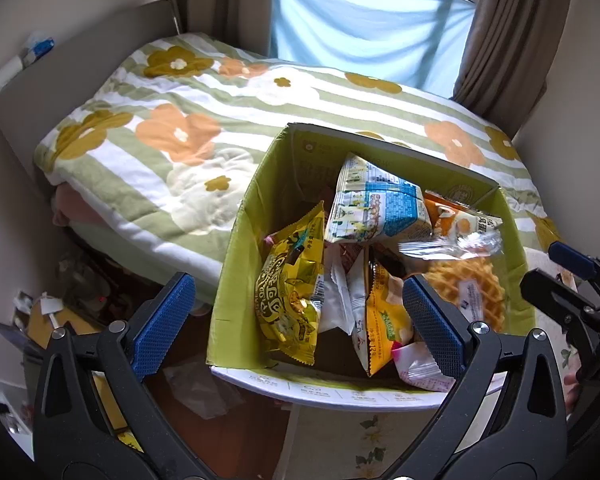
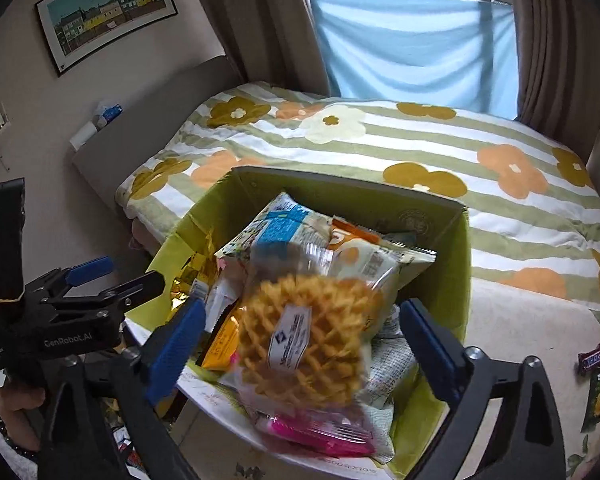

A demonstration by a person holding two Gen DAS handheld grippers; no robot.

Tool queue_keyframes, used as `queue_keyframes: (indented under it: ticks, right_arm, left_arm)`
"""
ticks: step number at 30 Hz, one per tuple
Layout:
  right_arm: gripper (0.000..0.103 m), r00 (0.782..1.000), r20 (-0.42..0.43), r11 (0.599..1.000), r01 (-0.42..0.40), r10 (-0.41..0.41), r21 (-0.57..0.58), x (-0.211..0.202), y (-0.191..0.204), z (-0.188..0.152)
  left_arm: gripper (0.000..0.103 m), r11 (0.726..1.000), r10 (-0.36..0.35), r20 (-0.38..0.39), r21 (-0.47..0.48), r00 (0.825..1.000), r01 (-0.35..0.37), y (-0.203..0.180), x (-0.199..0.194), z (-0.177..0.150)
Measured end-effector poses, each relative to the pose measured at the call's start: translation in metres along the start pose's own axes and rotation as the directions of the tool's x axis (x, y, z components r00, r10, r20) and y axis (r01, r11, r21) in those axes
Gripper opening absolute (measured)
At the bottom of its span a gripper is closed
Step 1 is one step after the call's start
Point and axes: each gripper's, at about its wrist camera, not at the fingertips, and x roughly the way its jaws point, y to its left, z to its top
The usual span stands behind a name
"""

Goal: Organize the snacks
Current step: 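Carry both packs into the yellow box and open both tools, then move both tools to the Snickers bar and the green cracker pack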

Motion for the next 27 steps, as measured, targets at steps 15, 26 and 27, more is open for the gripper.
queue_keyframes:
  ticks: [15, 26, 27]
  right_arm:
    - [0.102, 0.997, 0.035, 0.996, 0.067, -0.069, 0.061, -0.025, -0.02, -0.011]
    - [0.102, 0.988, 0.087, 0.987, 0.115, -0.125, 0.113, -0.068, -0.064, -0.023]
    - [0.102, 0.987, 0.089, 0.986, 0.12, -0.131, 0.119, -0.073, -0.071, -0.025]
  left_arm:
    - [0.103, 0.998, -0.028, -0.001, 0.059, 1.0, 0.028, -0.017, 0.0, -0.003]
    - [0.103, 0.991, -0.059, 0.042, 0.122, 0.997, 0.054, -0.082, -0.017, -0.001]
    - [0.103, 0.99, -0.061, 0.045, 0.127, 0.997, 0.054, -0.091, -0.019, -0.002]
